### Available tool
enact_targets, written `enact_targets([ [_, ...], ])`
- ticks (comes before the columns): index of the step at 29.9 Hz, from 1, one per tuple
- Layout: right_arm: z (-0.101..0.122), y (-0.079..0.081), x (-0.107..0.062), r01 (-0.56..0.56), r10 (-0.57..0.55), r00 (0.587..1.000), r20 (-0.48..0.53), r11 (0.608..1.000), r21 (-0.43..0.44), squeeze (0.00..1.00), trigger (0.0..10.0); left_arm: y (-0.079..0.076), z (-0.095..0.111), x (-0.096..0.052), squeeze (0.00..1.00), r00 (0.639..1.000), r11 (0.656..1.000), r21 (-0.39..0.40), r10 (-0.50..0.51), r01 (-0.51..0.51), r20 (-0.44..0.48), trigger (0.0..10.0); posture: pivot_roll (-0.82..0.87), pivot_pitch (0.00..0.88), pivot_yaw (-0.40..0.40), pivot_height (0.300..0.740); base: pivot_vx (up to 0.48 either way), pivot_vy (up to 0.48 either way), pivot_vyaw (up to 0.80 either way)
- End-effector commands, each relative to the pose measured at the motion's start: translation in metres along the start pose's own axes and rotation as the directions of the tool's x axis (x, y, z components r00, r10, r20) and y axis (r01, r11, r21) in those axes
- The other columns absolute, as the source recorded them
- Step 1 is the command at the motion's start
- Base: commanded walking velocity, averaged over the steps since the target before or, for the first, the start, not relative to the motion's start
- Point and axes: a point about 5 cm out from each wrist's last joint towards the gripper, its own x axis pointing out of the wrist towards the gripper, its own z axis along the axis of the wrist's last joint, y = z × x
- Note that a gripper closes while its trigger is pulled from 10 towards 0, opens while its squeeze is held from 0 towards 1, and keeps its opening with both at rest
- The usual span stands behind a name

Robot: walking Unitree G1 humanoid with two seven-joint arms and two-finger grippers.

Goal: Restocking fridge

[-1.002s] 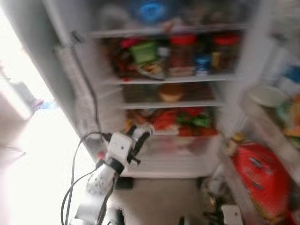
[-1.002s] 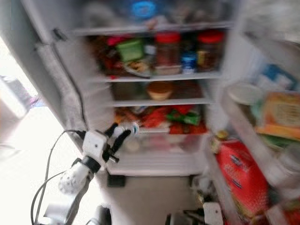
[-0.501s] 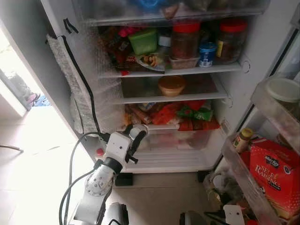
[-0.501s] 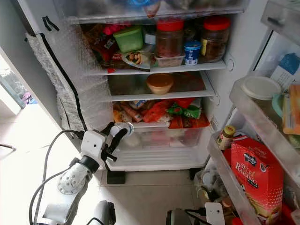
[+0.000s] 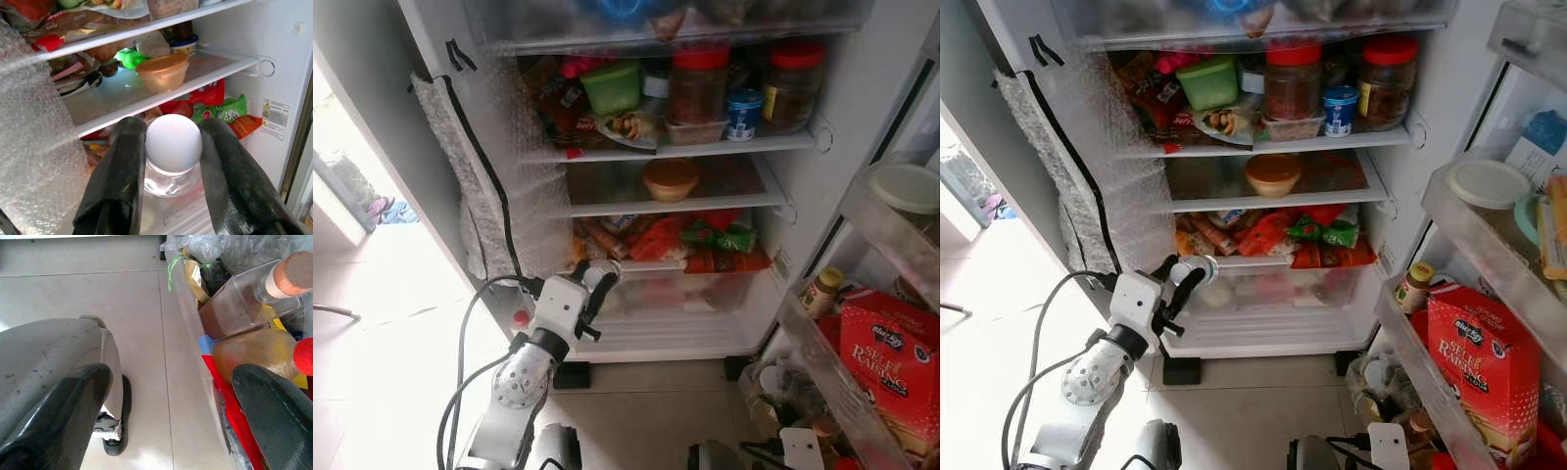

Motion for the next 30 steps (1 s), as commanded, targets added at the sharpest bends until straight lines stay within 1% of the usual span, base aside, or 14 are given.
enact_targets([
  [1, -0.0049, 0.0075, -0.0005, -0.028, 0.028, 0.999, -0.018, 1.0, -0.003, 0.0, 10.0, 0.0031, 0.0033, 0.0022, 0.0, 1.0, 1.0, 0.011, 0.012, -0.012, 0.018, 10.0, -0.07, 0.059, 0.065, 0.615, 0.0, 0.0, 0.0],
  [4, -0.0053, 0.0076, -0.0004, -0.028, 0.028, 0.999, -0.024, 1.0, -0.01, 0.0, 10.0, 0.0031, 0.0028, 0.0022, 0.0, 1.0, 1.0, 0.003, 0.014, -0.014, 0.016, 10.0, -0.06, 0.059, 0.064, 0.615, 0.0, 0.0, 0.0],
  [7, -0.0048, 0.008, -0.0004, -0.032, 0.032, 0.999, -0.018, 0.999, 0.003, 0.0, 10.0, 0.0034, 0.0027, 0.0023, 0.0, 1.0, 1.0, 0.007, 0.014, -0.014, 0.015, 10.0, -0.06, 0.061, 0.064, 0.615, 0.0, 0.0, 0.0],
  [14, -0.0047, 0.0084, -0.0003, -0.035, 0.035, 0.999, -0.022, 0.999, -0.003, 0.0, 10.0, 0.0048, 0.003, 0.0035, 0.0, 1.0, 1.0, 0.013, 0.019, -0.02, 0.017, 10.0, -0.06, 0.059, 0.065, 0.615, 0.0, 0.0, 0.0],
  [22, -0.0053, 0.0091, -0.0005, -0.039, 0.039, 0.999, -0.02, 0.999, 0.01, 0.0, 10.0, 0.005, 0.0022, 0.0042, 0.0, 1.0, 1.0, 0.019, 0.019, -0.02, 0.01, 10.0, -0.07, 0.06, 0.068, 0.615, 0.0, 0.0, 0.0],
  [30, -0.0053, 0.0092, -0.0006, -0.04, 0.04, 0.999, -0.015, 0.999, 0.017, 0.0, 10.0, 0.0043, 0.0013, 0.004, 0.0, 1.0, 1.0, 0.021, 0.012, -0.012, 0.003, 10.0, -0.06, 0.062, 0.068, 0.615, 0.261, 0.0, 0.0],
])
